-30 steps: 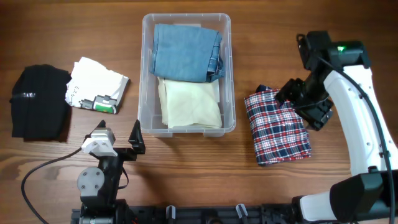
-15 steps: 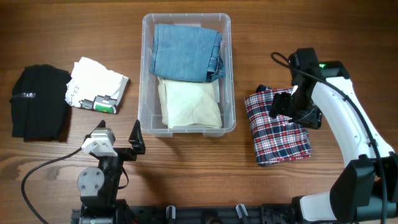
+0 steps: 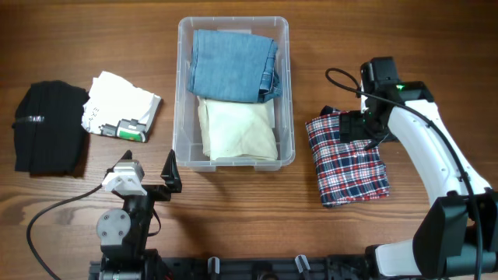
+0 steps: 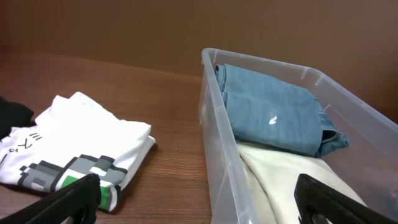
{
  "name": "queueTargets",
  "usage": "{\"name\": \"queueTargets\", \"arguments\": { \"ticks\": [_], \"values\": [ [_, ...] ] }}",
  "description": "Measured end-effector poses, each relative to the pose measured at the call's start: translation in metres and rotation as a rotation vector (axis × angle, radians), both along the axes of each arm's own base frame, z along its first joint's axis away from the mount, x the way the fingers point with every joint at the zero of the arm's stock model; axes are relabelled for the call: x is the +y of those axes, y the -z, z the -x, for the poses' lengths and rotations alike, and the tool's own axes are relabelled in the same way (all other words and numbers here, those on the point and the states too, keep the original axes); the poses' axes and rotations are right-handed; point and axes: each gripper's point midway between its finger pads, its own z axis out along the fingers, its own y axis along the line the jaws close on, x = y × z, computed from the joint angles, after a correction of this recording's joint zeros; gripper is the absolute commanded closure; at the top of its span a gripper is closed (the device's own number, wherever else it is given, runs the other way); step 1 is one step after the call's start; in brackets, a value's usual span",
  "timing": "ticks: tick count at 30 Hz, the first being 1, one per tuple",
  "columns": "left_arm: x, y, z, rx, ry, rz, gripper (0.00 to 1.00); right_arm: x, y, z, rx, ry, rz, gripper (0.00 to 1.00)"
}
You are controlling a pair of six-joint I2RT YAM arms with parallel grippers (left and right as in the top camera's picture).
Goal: Pack container
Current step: 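Lower the right gripper and grasp the plaid shirt's edge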
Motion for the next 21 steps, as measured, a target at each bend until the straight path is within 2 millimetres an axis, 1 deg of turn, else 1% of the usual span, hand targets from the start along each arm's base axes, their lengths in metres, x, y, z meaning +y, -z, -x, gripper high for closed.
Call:
{"name": "queueTargets", "arguments": {
  "ticks": [6,9,14,17,21],
  "values": [
    [0.0,0.0,0.0,0.0,0.0,0.0,0.0,-0.012,0.002,0.001,0.009,0.008,-0.111,0.04],
    [0.0,0.0,0.0,0.0,0.0,0.0,0.0,-0.02,0.002,0.007,0.023,0.031,-0.203,0.05],
    [0.0,0.0,0.0,0.0,0.0,0.0,0.0,-0.021,0.002,0.011,0.03,0.015,-0.274,0.1],
    [0.0,0.0,0.0,0.0,0.0,0.0,0.0,-0.02,0.012,0.015,0.039,-0.005,-0.273,0.11],
    [0.0,0.0,0.0,0.0,0.0,0.0,0.0,-0.021,0.038,0.022,0.036,-0.012,-0.26,0.12]
  ]
}}
